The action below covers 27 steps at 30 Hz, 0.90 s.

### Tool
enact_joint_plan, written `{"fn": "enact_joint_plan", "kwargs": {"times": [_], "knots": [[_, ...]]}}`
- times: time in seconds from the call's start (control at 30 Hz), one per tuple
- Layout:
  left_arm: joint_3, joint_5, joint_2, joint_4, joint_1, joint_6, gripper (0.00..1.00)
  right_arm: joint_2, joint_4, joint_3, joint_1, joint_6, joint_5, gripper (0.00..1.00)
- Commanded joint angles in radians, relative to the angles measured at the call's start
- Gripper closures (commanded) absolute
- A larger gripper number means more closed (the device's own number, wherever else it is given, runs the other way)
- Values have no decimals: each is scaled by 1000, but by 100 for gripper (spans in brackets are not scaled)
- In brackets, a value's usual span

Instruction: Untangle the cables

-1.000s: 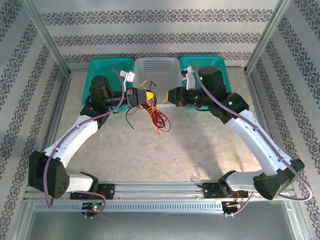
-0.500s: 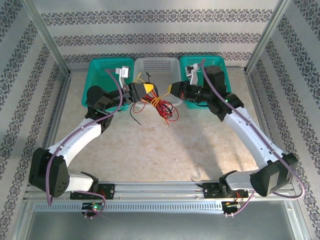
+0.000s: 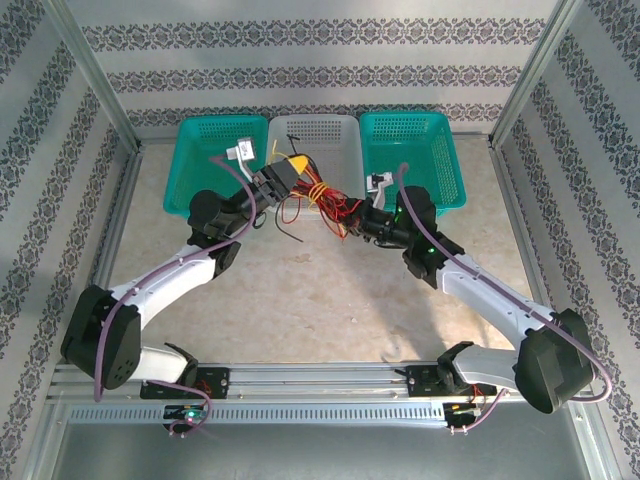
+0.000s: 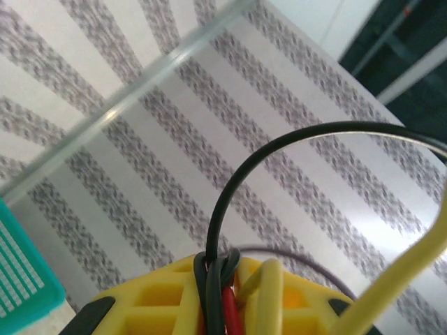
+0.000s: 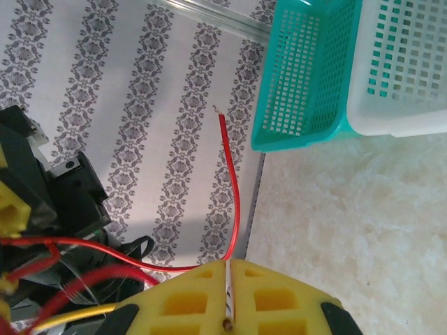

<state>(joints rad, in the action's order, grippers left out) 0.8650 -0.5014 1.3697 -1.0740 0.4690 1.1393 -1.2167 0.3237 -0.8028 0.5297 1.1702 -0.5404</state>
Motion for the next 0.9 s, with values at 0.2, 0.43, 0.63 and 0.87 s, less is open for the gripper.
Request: {"fn": "enact_joint_plan", "kwargs": {"times": [0.2, 0.43, 0.63, 0.87], "knots": [[79, 455, -62, 168, 22, -302, 100, 174, -15, 86, 63, 40, 87, 100], [34, 548, -107, 375, 36, -459, 100, 270, -280, -68, 104, -105, 122, 100], [-39, 481, -154, 483, 67, -526, 100, 250, -467, -275, 119, -240, 172, 100], [-104, 274, -221, 549, 64, -531, 100, 129, -668, -570, 91, -406, 188, 100]]}}
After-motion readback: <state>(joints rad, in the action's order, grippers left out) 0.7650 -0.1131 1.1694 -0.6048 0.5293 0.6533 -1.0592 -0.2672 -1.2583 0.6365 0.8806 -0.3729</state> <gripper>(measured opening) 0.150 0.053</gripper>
